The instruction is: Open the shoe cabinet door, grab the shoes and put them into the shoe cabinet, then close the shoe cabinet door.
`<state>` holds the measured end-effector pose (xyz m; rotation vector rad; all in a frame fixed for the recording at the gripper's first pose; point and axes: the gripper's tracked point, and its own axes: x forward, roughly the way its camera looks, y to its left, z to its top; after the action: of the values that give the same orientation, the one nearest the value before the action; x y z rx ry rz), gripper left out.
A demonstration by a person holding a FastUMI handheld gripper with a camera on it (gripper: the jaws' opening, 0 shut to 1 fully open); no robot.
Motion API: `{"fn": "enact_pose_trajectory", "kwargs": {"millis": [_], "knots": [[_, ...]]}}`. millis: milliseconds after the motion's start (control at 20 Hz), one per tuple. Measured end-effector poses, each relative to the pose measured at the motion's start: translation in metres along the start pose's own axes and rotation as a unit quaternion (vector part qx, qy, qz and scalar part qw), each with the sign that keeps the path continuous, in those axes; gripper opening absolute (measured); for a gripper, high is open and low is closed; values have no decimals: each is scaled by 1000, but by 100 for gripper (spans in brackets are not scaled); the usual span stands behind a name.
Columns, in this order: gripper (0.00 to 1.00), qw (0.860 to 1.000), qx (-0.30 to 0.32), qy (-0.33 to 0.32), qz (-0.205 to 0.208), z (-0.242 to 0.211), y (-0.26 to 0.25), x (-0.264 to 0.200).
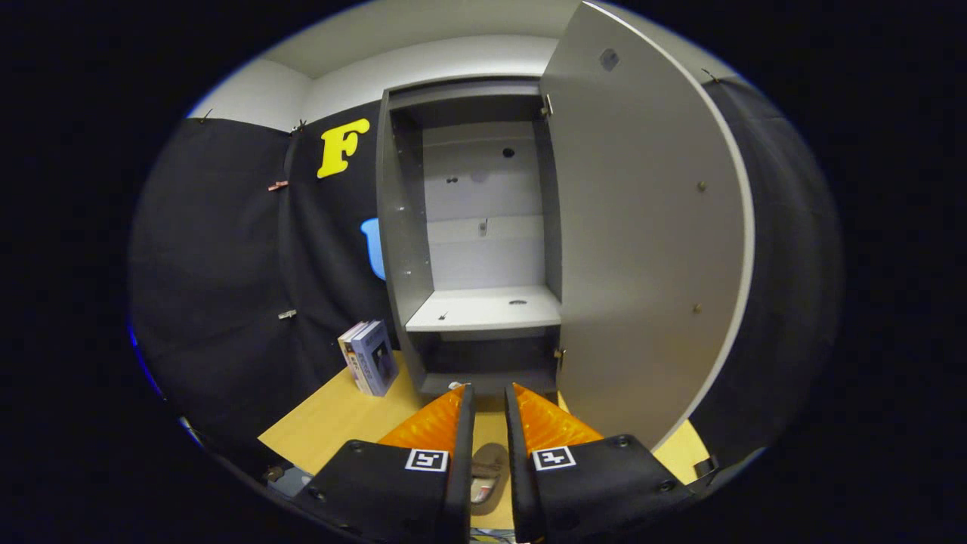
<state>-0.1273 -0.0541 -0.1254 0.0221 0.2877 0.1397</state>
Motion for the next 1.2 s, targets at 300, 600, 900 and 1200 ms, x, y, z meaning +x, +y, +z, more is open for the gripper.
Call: {"fn": "enact_pose_trajectory", "kwargs": {"millis": [300,600,900,1200], "knots": [[26,998,23,63,-15,-98,5,32],[26,991,14,122,-49,-191,8,69],[26,981,15,180,-76,-269,6,92],[26,971,15,221,-93,-322,-2,112]]}}
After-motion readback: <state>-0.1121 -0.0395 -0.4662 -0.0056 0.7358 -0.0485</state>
